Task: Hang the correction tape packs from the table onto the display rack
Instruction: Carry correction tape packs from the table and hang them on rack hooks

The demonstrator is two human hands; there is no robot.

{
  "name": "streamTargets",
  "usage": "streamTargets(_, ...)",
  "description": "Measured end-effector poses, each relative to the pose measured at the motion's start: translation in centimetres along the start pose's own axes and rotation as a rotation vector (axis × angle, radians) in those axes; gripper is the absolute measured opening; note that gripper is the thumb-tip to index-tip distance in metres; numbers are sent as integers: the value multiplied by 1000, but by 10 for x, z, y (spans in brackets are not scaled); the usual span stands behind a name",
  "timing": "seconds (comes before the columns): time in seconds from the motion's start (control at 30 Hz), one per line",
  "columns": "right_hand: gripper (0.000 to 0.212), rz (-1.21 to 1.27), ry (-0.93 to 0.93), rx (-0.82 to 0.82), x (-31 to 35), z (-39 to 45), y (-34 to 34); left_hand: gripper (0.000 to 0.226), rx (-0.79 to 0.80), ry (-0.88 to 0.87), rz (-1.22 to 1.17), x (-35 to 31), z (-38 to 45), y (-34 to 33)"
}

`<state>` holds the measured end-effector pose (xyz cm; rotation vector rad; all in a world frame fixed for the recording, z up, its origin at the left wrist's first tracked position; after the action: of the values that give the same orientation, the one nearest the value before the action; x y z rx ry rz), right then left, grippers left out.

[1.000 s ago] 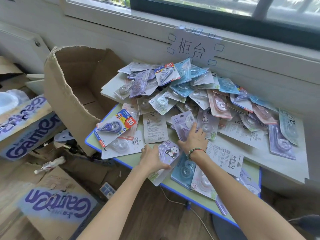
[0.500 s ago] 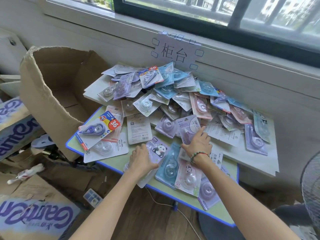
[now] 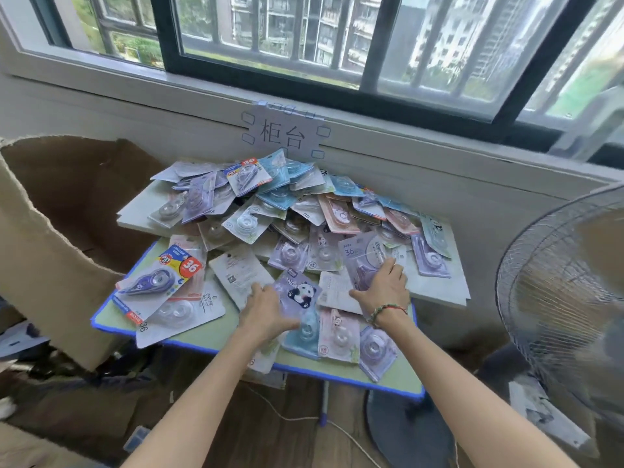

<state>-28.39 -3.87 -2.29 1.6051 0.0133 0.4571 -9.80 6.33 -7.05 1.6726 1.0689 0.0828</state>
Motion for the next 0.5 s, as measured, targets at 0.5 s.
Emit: streamTargets(0.5, 121, 113, -554, -457, -78, -250, 99, 97, -11, -476, -337, -86, -168, -25)
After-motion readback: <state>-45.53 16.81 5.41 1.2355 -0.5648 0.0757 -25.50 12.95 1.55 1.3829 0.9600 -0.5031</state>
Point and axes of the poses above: each hand's wrist, its own z-axis towards the middle knuckle, its own y-axis out of the back of the hand, x = y × z, the point moved 2 cm from there along z, towards the middle knuckle, and after that the axes turned 14 degrees about y, right-handed, at the moved point
